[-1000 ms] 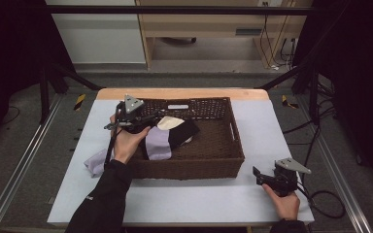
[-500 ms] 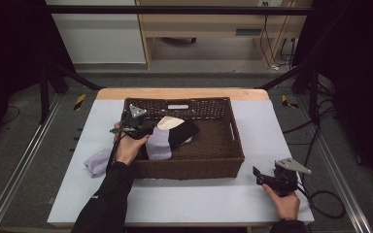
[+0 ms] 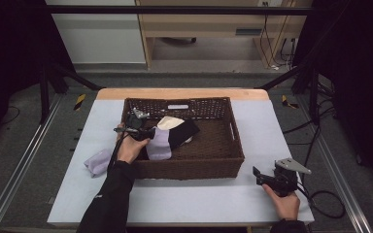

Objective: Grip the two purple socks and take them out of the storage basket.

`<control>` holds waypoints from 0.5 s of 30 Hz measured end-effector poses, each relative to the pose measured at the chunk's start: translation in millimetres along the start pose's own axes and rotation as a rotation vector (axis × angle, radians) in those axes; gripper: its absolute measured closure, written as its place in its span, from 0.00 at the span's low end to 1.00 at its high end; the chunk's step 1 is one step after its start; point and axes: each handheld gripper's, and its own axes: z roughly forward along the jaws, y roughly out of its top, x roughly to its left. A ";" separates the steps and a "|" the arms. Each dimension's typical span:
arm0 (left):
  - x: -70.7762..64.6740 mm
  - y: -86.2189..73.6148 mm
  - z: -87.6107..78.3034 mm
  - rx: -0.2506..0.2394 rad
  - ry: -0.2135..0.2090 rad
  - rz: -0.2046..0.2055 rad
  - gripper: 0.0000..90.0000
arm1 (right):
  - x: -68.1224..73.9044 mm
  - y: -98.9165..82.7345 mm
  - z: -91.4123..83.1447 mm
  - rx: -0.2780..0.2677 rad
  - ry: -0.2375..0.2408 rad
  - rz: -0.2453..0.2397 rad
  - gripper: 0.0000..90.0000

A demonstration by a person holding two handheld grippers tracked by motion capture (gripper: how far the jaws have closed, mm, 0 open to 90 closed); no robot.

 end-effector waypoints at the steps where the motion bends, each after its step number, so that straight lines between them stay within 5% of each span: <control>1: 0.0 0.0 0.0 0.000 0.000 0.000 0.56 | 0.0 0.0 0.0 0.000 0.000 0.000 0.13; 15: -4.4 0.1 -2.7 0.063 -0.029 0.025 0.95 | 0.2 -0.1 -0.3 -0.004 -0.002 -0.001 0.13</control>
